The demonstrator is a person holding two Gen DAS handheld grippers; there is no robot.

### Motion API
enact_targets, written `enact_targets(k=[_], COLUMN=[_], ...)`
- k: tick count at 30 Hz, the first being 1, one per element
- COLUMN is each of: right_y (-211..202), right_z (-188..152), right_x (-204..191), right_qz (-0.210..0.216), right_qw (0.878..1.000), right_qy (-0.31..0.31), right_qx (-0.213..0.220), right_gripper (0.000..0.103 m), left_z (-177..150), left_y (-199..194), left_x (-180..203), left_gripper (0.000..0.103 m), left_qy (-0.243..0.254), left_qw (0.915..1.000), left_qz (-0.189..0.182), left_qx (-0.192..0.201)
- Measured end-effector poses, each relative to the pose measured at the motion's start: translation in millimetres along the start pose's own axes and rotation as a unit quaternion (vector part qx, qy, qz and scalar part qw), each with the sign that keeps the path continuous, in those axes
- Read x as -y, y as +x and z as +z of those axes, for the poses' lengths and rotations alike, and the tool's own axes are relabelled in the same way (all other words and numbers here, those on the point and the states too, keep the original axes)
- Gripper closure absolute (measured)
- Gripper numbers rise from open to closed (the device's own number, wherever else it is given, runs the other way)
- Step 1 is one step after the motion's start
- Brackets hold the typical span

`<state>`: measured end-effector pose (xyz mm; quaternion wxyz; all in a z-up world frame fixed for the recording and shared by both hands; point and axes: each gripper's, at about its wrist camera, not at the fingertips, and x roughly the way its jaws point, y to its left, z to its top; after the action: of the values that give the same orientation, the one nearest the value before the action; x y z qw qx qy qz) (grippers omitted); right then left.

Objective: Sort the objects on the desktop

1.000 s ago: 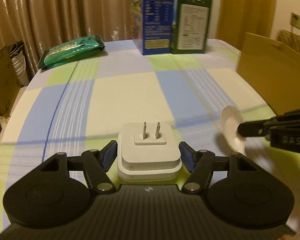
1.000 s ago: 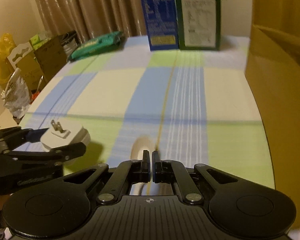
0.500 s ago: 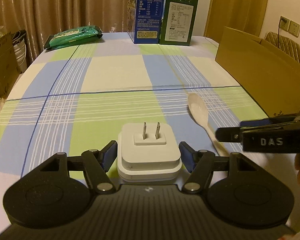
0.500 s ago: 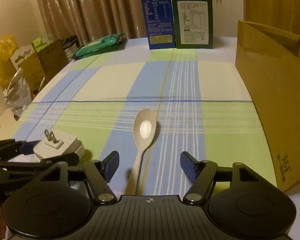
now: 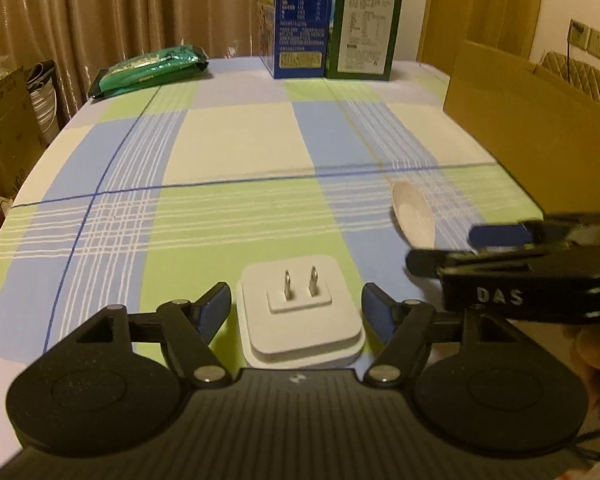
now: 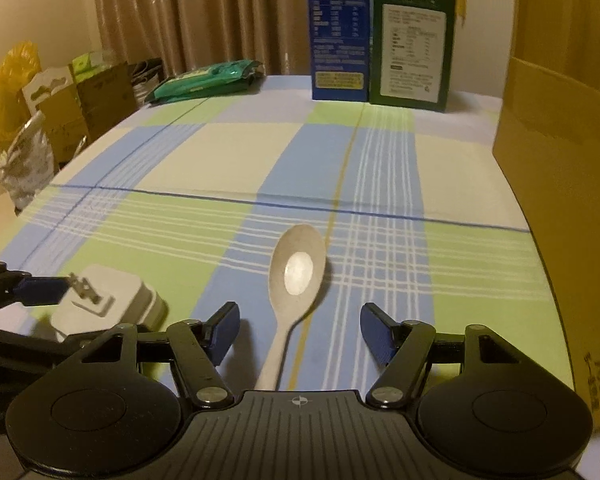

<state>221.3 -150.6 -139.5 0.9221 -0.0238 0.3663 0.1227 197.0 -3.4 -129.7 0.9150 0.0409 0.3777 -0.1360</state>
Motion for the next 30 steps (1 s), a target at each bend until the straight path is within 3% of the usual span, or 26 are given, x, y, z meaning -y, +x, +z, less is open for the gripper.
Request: enact_targets(k=[4, 10, 20, 30], right_y=[9.3, 19.0, 22.6, 20.5], right_z=[2.3, 5.1, 6.3, 6.5], right_x=[-4.6, -6.3, -12.8, -10.7], right_qz=[-0.006, -0.015, -0.011, -0.014], right_qw=[1.0, 0.999, 0.999, 0.999], right_qy=[-0.011, -0.008, -0.027, -0.011], right_qx=[0.013, 0.033, 0.045, 0.04], right_gripper=[0.038, 0.043, 0.075, 0.077], left_z=[-0.5, 3.2, 3.6, 1.4], left_y=[3.4, 5.1, 10.9, 11.7], left_x=[-3.9, -9.9, -7.9, -6.7], left_gripper=[0.042, 0.043, 0.042, 0.042], left_qy=[-0.005, -0.023, -0.024, -0.021], left_qw=[0.9999, 0.9995, 0.9994, 0.9993], left_qz=[0.009, 0.019, 0.025, 0.031], left_qx=[-0.009, -0.006, -0.008, -0.005])
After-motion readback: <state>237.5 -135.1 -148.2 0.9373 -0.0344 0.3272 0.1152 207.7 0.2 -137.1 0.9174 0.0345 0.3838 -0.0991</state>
